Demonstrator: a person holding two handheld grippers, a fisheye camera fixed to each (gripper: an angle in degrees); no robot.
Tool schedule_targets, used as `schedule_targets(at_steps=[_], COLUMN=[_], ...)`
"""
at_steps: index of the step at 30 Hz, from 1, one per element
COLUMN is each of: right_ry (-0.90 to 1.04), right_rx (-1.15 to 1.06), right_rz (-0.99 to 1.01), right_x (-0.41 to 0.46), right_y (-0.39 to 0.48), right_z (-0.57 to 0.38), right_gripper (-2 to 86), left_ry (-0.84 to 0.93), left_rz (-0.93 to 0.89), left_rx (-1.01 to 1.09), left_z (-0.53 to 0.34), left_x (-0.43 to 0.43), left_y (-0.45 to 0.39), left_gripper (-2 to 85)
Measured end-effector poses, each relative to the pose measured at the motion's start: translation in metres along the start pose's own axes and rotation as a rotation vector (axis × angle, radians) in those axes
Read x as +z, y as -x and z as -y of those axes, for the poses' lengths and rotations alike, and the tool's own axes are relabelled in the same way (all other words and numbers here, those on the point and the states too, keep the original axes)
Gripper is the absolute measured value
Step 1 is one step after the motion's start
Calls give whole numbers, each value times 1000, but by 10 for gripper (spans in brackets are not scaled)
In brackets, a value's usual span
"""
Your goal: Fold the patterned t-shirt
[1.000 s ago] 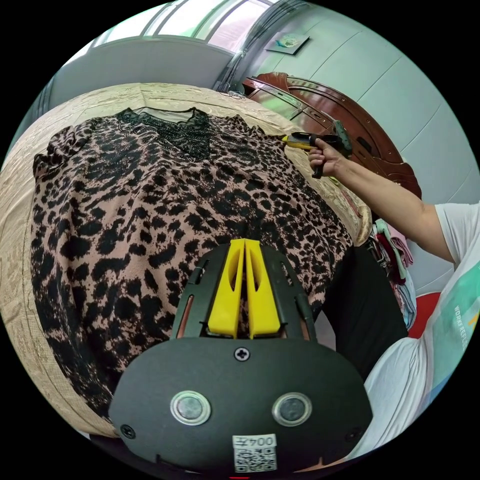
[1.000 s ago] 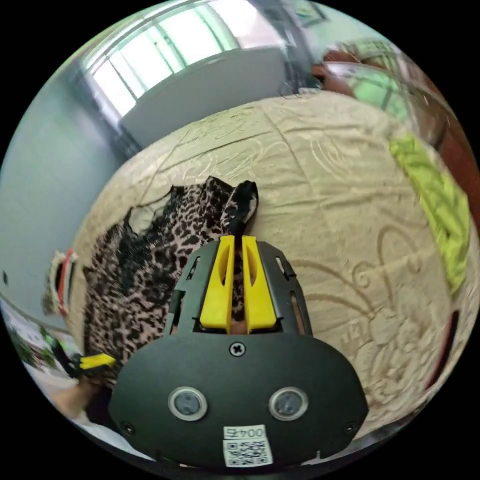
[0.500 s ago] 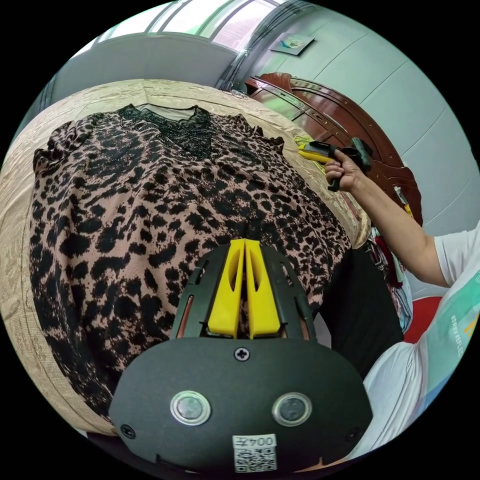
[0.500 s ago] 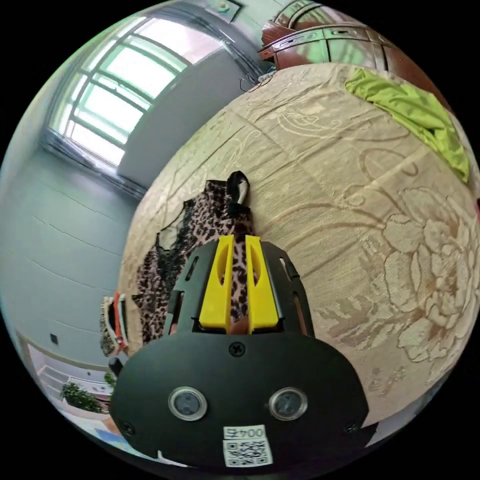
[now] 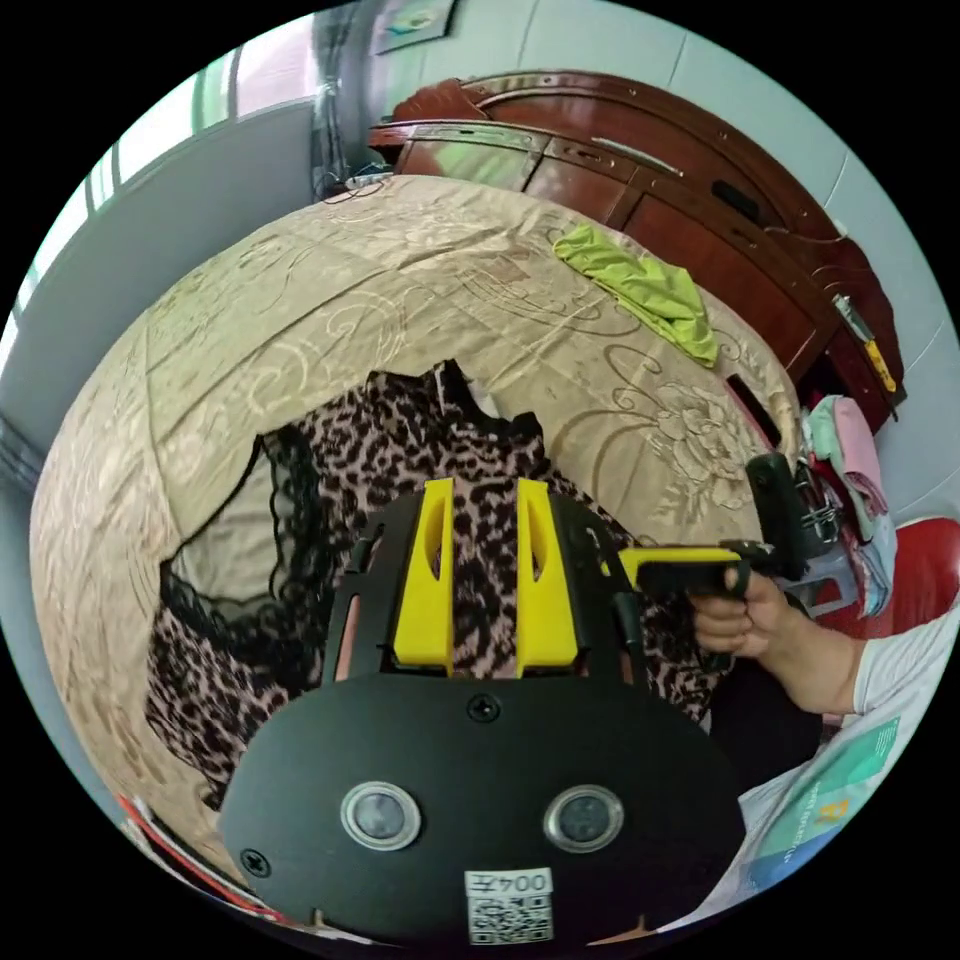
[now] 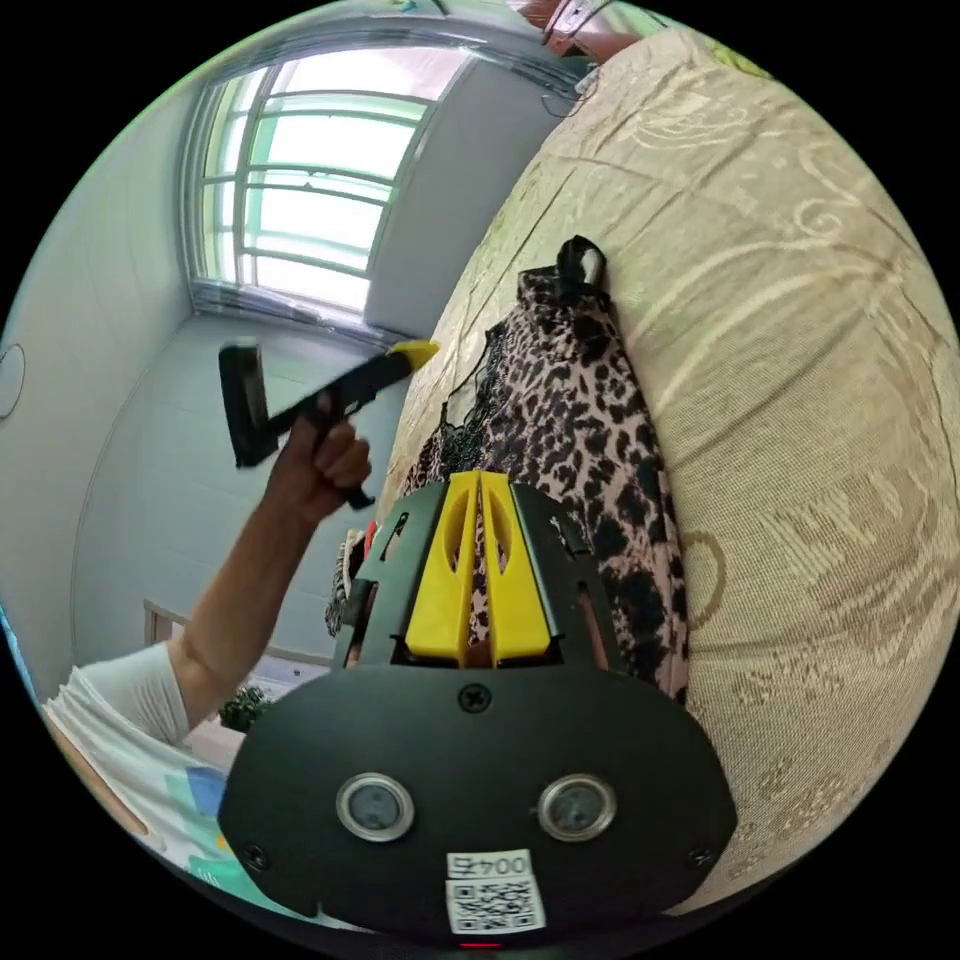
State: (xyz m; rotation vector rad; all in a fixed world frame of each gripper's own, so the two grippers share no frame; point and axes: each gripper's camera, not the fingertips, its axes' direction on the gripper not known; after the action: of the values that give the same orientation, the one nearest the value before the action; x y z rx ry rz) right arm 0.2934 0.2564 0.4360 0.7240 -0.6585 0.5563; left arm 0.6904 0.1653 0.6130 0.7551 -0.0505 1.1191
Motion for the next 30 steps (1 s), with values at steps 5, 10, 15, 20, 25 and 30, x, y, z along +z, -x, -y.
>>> schedule_targets(at_steps=[5,10,15,20,25,30], right_ry=[59,31,18,30,33,26], right_rx=[-118,-59,-47,-39,-36,-33], right_rz=[-31,43,54,44,37,33], right_x=[10,10,17,33,44,52], right_y=[-1,-21,-30,-34,-35,-37], right_z=[9,8,7,5,5,6], right_gripper=[-7,-7,-7,-7,-8,-7], left_ry=[189,273,423,446,473,527], left_rz=[245,314,402,403,367,390], left_rx=[181,260,341,339,319,315], left_z=[136,214,247,268,284,290], left_x=[99,173,231,260,287,308], left_y=[-42,-74,-95,-101,-101,-94], left_gripper=[87,88,94,93,89,67])
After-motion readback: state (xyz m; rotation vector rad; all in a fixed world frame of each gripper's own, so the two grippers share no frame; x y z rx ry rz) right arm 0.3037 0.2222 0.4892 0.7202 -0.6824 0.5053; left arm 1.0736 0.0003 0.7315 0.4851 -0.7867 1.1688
